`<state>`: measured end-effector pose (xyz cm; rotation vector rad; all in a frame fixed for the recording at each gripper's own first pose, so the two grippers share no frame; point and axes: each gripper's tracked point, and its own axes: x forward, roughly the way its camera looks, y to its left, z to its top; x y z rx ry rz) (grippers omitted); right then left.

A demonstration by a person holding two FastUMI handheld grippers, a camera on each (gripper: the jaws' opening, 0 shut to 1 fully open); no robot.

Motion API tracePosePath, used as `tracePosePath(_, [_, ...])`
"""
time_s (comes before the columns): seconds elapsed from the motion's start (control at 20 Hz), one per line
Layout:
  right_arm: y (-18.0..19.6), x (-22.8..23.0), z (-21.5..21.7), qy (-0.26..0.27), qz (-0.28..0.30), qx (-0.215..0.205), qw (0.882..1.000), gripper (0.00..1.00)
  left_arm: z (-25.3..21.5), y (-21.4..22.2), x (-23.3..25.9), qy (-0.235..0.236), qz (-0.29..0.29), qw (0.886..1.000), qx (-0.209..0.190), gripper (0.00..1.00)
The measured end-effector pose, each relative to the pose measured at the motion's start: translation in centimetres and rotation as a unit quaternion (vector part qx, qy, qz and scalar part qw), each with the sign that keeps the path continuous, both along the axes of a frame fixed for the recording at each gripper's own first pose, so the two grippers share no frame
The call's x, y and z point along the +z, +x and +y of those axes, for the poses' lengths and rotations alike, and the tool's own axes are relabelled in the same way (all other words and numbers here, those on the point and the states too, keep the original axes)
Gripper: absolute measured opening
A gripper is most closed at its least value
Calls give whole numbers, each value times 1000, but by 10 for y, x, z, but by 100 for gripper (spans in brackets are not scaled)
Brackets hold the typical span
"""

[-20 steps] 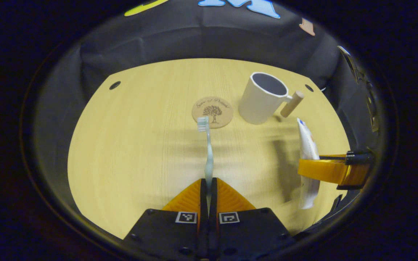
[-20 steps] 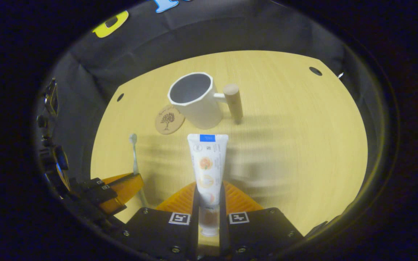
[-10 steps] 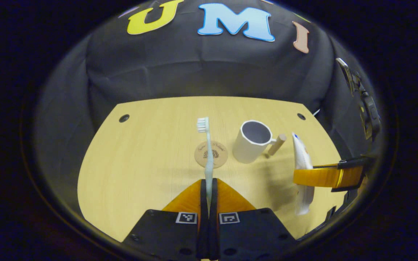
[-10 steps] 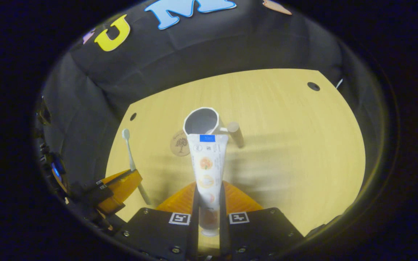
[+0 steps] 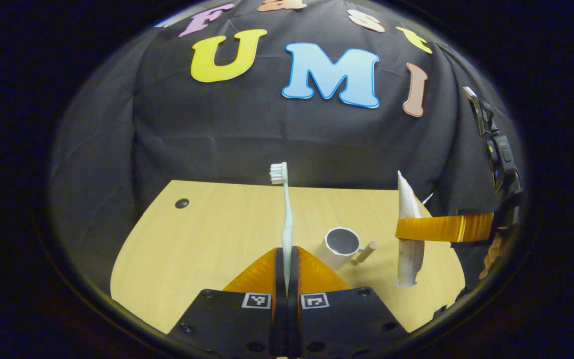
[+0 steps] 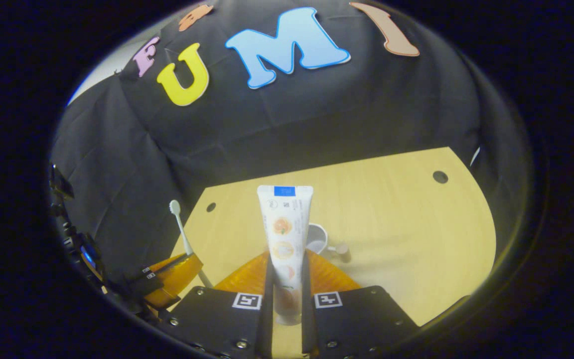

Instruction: Put the toothbrush and toothpaste on the desktop into the cup, then pick up the cup and place it on the coaster on the desktop.

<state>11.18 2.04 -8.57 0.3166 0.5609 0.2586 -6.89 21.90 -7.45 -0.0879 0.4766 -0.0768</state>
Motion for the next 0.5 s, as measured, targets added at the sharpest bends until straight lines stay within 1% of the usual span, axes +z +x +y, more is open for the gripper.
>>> tracePosePath(0.15, [10,21,-6,4,-57,-7,998,23,25,-22,6,-3,-26,1000,11,8])
tracePosePath(0.25, [20,35,-5,10,-83,-10,996,24,33,-33,11,-1,-48,999,15,7])
tracePosePath(0.3, [23,36,-4,16,-89,-9,996,24,37,-38,16,3,-58,998,15,6])
tracePosePath(0.35, [27,35,-3,21,-94,-9,995,24,37,-40,22,9,-64,998,16,7])
tracePosePath(0.4, [31,33,-3,23,-96,-9,995,23,38,-40,27,12,-68,997,18,7])
tracePosePath(0.5, [39,28,-1,24,-99,-10,995,23,38,-46,41,9,-80,997,19,8])
